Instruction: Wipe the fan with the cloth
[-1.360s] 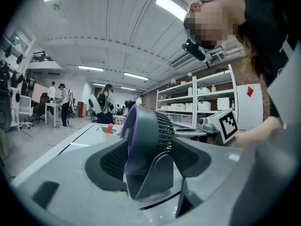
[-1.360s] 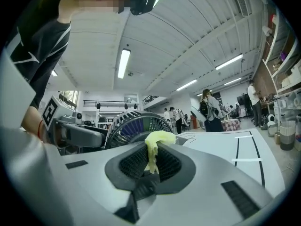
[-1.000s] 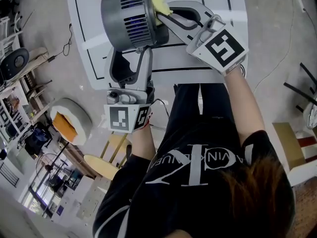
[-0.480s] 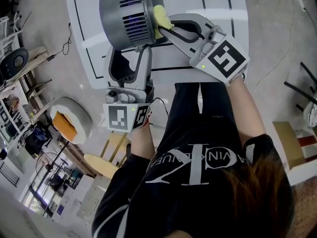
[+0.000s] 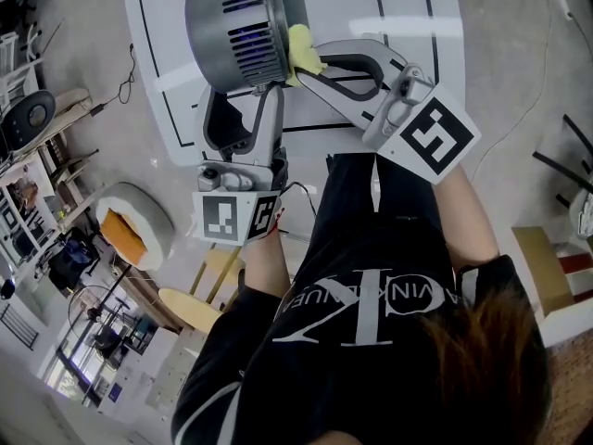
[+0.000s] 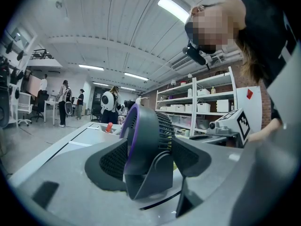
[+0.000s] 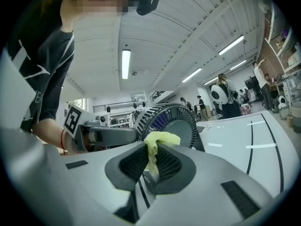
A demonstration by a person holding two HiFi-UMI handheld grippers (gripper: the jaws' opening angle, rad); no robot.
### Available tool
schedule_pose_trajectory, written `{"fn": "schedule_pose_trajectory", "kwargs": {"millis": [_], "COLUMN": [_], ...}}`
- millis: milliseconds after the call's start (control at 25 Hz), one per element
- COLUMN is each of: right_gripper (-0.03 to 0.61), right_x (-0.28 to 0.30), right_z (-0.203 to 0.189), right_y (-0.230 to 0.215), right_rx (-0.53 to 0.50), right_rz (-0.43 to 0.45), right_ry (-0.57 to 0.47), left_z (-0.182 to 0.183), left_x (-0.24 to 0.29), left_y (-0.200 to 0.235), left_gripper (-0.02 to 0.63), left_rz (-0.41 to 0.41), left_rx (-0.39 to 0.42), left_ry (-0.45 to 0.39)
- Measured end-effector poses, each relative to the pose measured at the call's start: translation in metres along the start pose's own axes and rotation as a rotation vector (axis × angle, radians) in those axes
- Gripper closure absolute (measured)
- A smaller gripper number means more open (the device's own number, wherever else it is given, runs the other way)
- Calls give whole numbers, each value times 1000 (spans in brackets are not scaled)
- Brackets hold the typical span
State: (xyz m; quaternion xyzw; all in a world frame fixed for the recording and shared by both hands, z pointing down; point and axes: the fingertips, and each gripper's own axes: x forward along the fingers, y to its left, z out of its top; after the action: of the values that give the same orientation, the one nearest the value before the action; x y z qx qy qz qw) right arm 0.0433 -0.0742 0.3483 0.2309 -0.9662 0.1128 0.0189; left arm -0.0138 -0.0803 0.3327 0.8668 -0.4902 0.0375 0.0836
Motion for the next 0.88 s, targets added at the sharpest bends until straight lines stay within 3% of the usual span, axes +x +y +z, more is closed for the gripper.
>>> {"fn": "schedule_pose_trajectory", "kwargs": {"millis": [400, 880], "right_gripper": [543, 541], "right_x": [-4, 1], "right_z": [27, 40], "right_y": [-4, -33], "right_rx": [-31, -114], "right_rz": [16, -30], "right_ry": [-89, -92], "left_z": [-7, -14], "left_x": [-1, -7], "left_y": [5, -1], "left_gripper": [322, 322], "left_rz": [-5, -14], "left_rx": [4, 0], "left_ry": [-5, -9]}}
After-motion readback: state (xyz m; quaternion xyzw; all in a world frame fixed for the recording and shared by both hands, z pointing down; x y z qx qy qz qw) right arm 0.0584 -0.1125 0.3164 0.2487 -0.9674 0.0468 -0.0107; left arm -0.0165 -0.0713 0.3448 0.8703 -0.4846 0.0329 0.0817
